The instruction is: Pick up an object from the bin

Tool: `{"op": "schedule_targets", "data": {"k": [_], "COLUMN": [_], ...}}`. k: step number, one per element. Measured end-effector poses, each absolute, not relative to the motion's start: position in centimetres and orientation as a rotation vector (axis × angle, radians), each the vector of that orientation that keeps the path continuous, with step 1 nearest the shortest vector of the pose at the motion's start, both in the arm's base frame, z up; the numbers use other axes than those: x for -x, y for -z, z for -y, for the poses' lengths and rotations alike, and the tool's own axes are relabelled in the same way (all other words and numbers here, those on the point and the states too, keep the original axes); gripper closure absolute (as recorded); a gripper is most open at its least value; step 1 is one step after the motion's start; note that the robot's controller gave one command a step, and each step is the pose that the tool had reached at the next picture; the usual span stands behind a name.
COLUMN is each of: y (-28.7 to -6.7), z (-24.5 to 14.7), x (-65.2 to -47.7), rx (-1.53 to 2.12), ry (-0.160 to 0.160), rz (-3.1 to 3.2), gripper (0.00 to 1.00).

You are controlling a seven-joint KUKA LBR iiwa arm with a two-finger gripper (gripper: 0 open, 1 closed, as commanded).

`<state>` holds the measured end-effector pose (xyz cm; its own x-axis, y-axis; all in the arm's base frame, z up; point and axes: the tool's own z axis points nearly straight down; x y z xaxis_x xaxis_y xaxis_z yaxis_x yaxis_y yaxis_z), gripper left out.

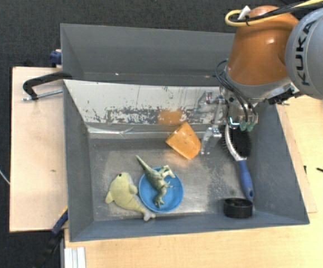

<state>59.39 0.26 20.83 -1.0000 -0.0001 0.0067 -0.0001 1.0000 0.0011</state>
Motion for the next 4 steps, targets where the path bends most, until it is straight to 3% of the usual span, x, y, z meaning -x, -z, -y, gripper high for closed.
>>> {"op": "schedule_targets", "data": {"k": [1, 2, 3, 4], "y": [-16.7, -7.1, -7.5, -25.4], "z": [-1.9, -7.5, -7.3, -4.8], "x": [-52.1, -51.8, -51.9, -53.3], "rx": [-0.260, -0.208, -0.208, -0.500], "ry": [0.002, 0.006, 0.005, -0.001], "rz": [3.126, 3.143, 3.146, 3.117], "gripper": [0.00, 0.00, 1.00, 1.00]}}
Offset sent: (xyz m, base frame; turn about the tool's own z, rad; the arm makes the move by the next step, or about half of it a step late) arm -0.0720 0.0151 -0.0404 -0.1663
